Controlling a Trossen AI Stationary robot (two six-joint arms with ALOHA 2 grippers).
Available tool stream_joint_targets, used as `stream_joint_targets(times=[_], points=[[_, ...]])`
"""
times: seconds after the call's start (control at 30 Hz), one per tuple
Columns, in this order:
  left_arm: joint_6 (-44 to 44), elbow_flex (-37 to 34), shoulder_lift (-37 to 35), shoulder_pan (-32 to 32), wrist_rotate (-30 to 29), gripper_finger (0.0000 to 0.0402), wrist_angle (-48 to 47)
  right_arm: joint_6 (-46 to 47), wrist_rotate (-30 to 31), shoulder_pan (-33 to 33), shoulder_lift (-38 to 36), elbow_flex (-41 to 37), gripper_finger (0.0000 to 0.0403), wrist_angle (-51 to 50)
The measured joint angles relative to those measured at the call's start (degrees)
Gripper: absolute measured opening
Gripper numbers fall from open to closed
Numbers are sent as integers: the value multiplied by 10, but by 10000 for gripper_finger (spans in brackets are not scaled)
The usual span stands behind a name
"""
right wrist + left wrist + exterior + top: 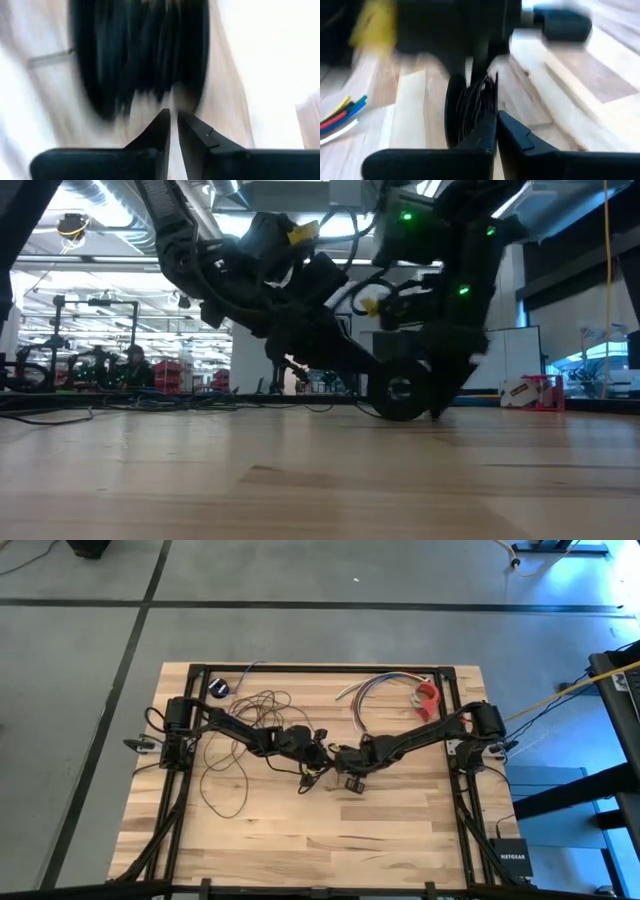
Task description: Coiling cords
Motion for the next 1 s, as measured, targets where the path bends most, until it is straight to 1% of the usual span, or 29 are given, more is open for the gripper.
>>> stream_joint_targets(times=[0.1,0.2,0.27,0.33,0.4,0.47,0.5,0.57,0.7,0.73,0.8,0.9,1.0], points=[[0,-1,2,0,-3,1,-7,20,-1,21,-42,0,47,-46],[0,-1,2,0,-3,1,-7,28,20,41,-71,0,63,-83],[0,-1,2,0,-3,0,-6,25,43,51,-85,-1,77,-77],[0,-1,2,0,-2,0,-6,6,70,57,-102,0,93,-79],[0,-1,2,0,-2,0,-6,-24,120,62,-112,-2,107,-70],[3,-1,2,0,-2,0,-6,-51,175,66,-119,-16,117,-35],[4,-1,2,0,-1,0,-8,-71,183,65,-121,-25,120,-14],[6,-1,2,2,0,0,-12,-103,173,59,-125,-47,123,38],[17,-2,2,8,1,0,-28,-120,108,33,-125,-89,124,122],[17,-2,2,10,1,0,-31,-120,100,28,-125,-95,124,136],[17,-2,2,13,1,0,-34,-125,99,21,-126,-104,124,152],[18,-2,2,15,1,0,-36,-137,118,17,-126,-115,124,174],[20,-2,2,16,1,0,-40,-152,112,11,-126,-121,121,198]])
